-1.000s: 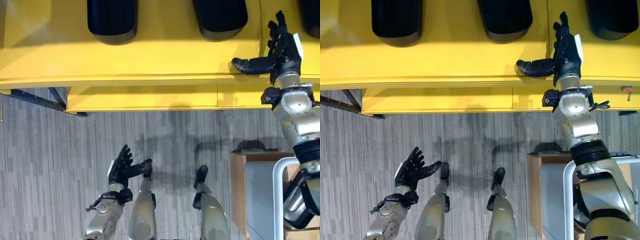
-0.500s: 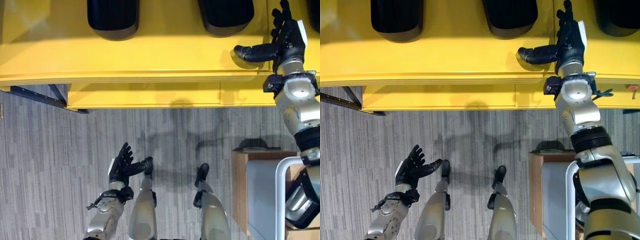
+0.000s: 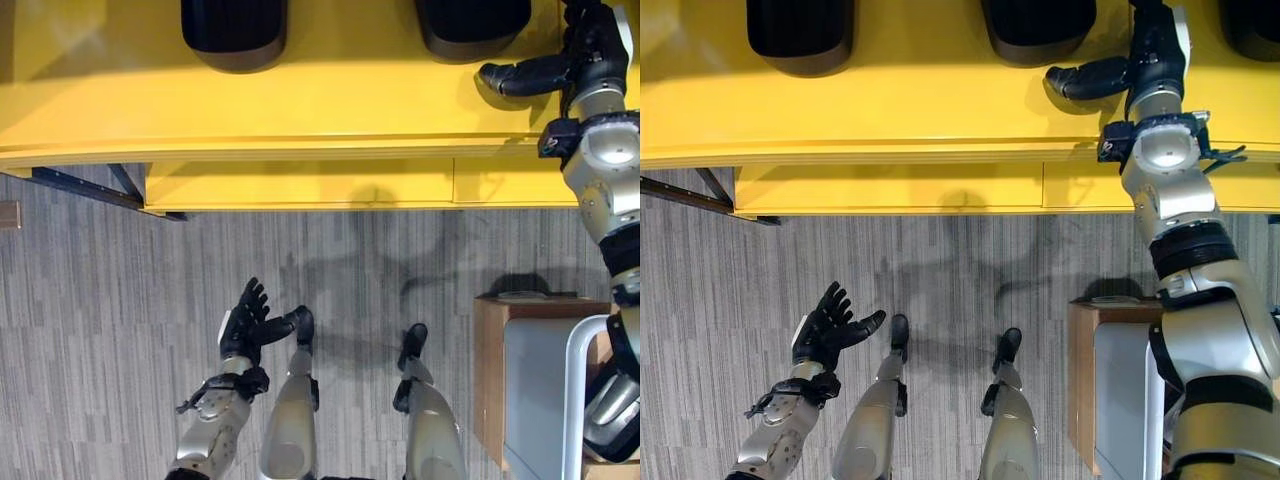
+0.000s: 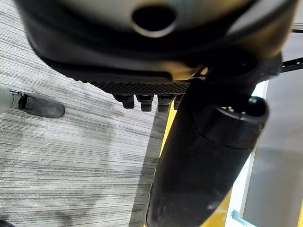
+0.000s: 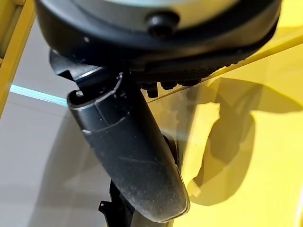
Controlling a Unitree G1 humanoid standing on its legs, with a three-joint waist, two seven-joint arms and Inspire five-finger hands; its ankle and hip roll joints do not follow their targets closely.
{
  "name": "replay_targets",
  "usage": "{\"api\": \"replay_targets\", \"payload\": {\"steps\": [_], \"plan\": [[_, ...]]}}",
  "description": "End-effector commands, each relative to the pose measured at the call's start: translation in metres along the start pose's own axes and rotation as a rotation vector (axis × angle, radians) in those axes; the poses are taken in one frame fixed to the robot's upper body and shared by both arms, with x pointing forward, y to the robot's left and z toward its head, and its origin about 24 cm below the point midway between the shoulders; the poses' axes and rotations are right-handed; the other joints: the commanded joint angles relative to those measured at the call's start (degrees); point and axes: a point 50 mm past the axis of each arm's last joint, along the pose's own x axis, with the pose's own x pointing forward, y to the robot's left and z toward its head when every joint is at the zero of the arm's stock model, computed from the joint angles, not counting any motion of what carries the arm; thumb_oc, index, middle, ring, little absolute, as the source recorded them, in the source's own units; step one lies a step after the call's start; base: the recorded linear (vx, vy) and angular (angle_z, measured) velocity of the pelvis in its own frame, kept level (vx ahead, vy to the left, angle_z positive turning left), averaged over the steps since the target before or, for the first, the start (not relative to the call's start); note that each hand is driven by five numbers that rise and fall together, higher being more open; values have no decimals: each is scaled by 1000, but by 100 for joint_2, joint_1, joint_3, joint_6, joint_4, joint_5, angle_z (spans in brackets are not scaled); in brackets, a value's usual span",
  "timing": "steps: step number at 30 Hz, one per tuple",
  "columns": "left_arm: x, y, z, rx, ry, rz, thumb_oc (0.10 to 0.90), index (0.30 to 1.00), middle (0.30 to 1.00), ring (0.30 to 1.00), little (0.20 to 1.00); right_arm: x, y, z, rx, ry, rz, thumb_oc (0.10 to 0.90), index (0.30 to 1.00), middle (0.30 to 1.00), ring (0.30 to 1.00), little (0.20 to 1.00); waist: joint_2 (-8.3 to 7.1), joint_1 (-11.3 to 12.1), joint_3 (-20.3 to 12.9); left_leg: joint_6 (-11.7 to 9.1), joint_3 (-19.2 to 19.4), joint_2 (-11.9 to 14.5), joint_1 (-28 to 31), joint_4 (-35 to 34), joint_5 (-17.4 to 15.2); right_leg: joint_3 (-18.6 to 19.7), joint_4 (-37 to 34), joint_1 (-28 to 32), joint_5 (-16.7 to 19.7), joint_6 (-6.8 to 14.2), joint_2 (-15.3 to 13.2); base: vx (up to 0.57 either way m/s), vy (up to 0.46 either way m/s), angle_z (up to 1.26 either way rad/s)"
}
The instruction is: Move parts from the plastic box to the shelf.
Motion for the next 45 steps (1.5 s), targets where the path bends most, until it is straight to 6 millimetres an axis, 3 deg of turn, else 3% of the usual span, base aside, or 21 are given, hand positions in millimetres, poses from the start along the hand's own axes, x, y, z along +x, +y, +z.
{"api": "replay_targets", "payload": {"steps": [1, 22, 45], "plan": [[-5, -4, 27, 20, -137, -67, 900, 1000, 1000, 1000, 1000, 15, -22, 77, -66, -239, -34, 900, 1000, 1000, 1000, 1000, -184, 144, -151, -188, -155, 167, 521, -140, -209, -43, 343, -117, 106, 58, -85, 5, 3, 10], [-6, -2, 24, 15, -122, -51, 900, 1000, 1000, 1000, 1000, 6, 0, 36, -32, -141, 44, 900, 1000, 1000, 1000, 1000, -206, 126, -57, -145, -174, 103, 571, -140, -241, -2, 346, -87, 134, 51, -107, 0, 0, 0], [-7, 1, 22, 16, -109, -39, 900, 1000, 1000, 1000, 1000, -6, 22, 23, 33, -141, 106, 900, 1000, 1000, 1000, 1000, -245, 156, -45, -101, -236, 49, 596, -140, -254, -35, 310, -15, 176, 76, -175, 0, 0, 0]]}}
